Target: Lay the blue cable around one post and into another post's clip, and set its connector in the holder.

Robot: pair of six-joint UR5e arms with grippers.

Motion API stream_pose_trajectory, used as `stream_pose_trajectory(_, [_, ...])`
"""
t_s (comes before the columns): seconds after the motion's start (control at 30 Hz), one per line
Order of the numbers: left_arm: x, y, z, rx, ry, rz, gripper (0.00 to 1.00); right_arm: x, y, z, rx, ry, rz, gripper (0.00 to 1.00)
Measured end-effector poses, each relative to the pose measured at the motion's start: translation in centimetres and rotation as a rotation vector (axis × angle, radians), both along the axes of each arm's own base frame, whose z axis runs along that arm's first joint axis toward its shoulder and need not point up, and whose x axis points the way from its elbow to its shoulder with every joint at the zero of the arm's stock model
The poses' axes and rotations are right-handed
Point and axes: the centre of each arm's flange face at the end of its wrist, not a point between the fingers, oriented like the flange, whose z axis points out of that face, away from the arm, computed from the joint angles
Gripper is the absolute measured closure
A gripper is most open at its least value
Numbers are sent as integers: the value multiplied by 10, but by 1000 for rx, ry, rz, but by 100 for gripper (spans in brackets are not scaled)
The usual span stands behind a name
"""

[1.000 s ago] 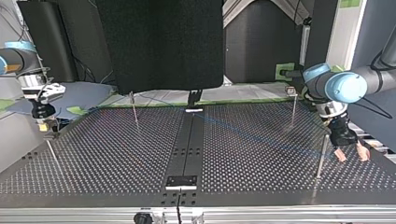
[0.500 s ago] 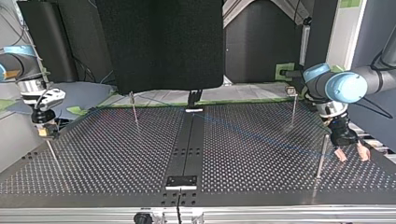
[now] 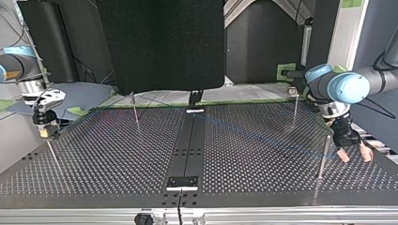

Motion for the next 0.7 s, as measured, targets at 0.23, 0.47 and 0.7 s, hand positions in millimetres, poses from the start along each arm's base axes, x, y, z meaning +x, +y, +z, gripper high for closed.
stream_pose_trajectory(0.23, [0, 1, 0, 1, 0, 2, 0, 1, -2, 3, -27, 6, 5, 100])
stream_pose_trajectory(0.47, [0, 2, 0, 4, 2, 4, 0, -2, -5, 6, -60, 38, 4, 100])
stream_pose_trajectory(0.7, [0, 2, 0, 4, 3, 4, 0, -2, -5, 5, -67, 68, 3, 100])
